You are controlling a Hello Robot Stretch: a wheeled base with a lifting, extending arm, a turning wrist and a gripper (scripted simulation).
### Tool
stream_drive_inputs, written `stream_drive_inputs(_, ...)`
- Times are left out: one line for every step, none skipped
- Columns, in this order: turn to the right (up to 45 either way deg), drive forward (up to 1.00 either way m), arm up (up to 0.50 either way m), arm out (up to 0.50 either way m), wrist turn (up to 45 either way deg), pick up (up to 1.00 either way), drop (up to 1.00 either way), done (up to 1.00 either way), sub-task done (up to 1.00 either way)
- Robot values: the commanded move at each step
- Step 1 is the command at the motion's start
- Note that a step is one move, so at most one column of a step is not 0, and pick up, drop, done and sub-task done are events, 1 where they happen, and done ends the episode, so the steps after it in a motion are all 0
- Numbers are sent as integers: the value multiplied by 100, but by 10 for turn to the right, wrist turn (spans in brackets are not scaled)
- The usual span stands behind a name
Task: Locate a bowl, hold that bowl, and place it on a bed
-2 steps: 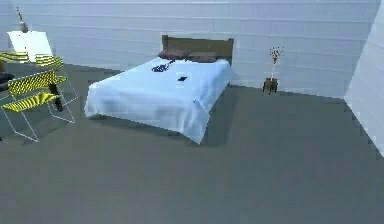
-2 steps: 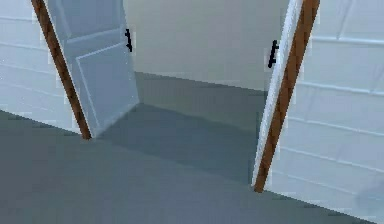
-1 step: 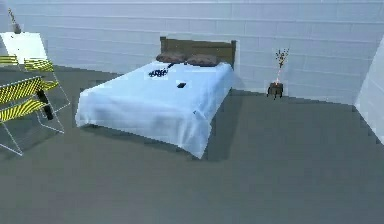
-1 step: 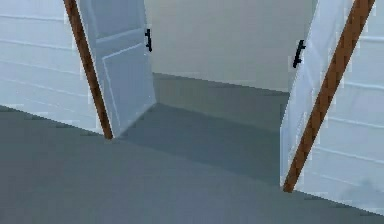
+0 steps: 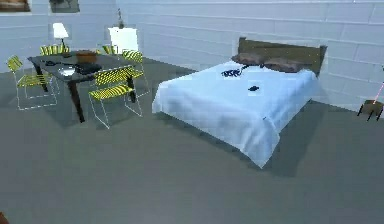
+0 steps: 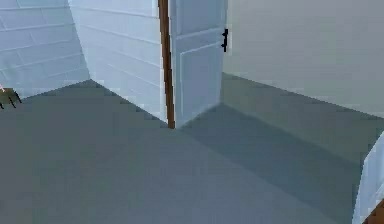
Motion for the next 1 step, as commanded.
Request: stream_drive_inputs(0, 50, 0, 0, 0, 0, 0, 0, 0)
